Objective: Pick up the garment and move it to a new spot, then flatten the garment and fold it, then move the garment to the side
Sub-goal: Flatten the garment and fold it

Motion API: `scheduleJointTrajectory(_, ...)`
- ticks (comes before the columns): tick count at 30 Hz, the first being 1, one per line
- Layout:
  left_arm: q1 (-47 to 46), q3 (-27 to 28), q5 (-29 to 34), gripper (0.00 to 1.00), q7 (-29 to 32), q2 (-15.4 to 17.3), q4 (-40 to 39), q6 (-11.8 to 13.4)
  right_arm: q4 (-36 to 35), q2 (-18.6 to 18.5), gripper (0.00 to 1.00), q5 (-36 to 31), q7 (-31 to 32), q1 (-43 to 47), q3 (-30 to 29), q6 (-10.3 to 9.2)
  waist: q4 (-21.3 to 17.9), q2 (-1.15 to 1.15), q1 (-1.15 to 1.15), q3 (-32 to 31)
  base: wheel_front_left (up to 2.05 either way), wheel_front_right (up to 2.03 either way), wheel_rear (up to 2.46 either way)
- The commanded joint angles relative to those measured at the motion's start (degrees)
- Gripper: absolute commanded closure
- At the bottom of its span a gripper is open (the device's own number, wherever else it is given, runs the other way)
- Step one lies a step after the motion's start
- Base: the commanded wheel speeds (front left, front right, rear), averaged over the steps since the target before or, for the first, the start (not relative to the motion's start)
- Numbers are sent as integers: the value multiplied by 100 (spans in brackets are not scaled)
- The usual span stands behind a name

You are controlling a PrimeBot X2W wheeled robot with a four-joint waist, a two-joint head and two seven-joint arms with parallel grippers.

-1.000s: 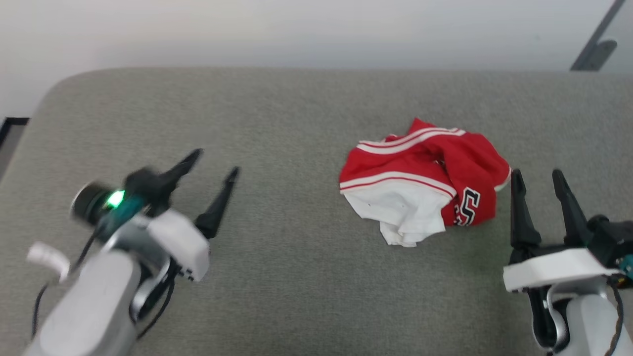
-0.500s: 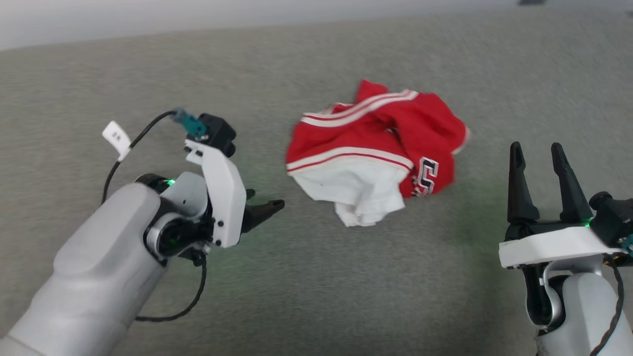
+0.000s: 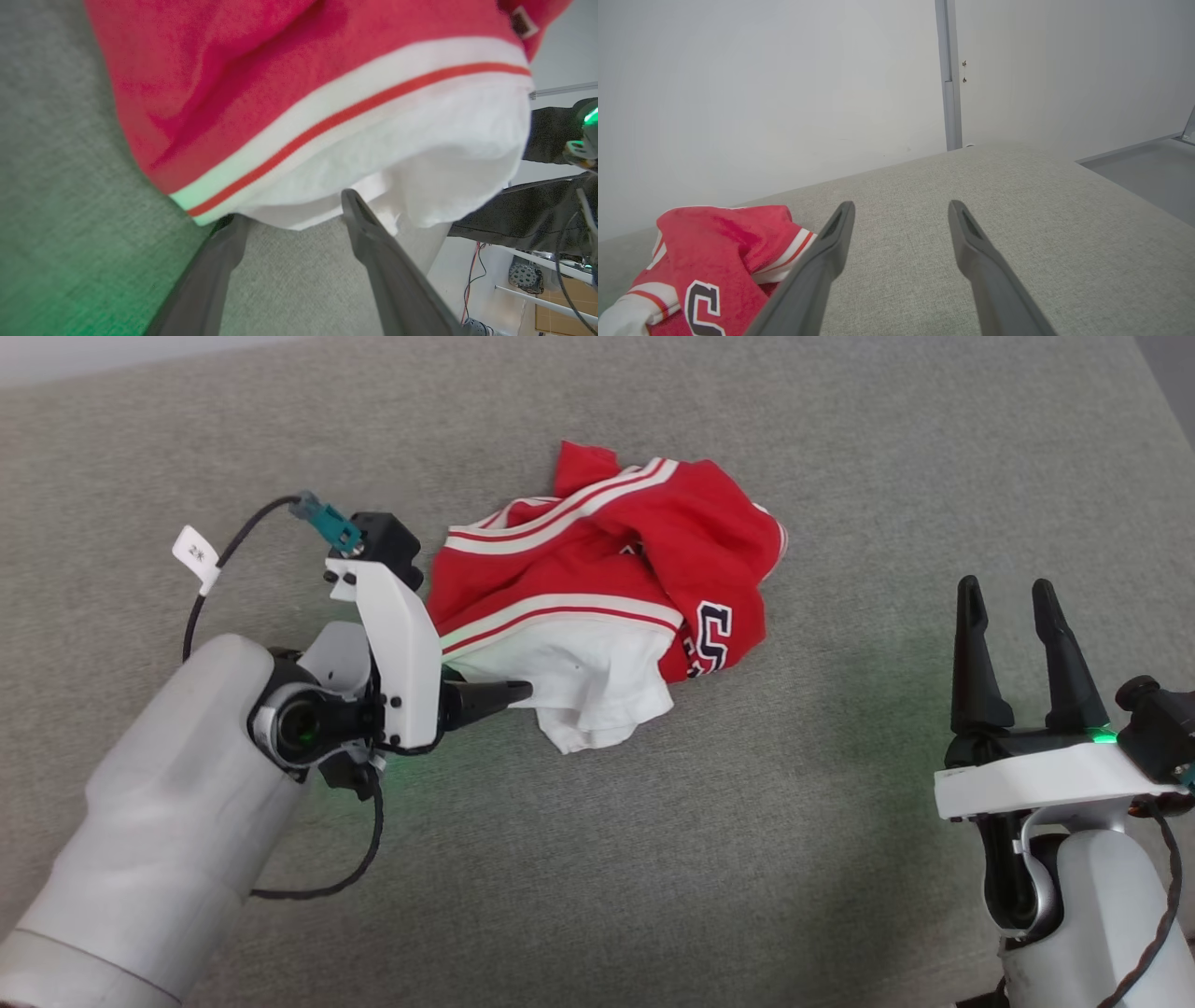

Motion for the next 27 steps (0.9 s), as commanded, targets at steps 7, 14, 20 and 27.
scheduleJointTrajectory(7, 169, -140, -127, 100, 113, -80, 391, -19, 19, 16, 0, 91, -4, 4, 31, 0, -107, 0, 0, 78, 0, 0, 0)
scheduleJointTrajectory(14, -126, 97, -71, 100, -78, 598, 351, -30, 39, 18, 0, 132, -3, 95, -22, 0, 105, 0, 0, -65, 0, 0, 0)
scheduleJointTrajectory(20, -482, 175, 205, 100, -219, 1276, 264, -45, 56, 11, 0, 186, -3, 119, 52, 0, 211, 0, 0, -113, 0, 0, 0)
scheduleJointTrajectory(27, -975, -142, 1098, 100, -275, 2011, 400, -35, 39, 10, 0, 232, -3, 59, 141, 0, 137, 0, 0, -22, 0, 0, 0)
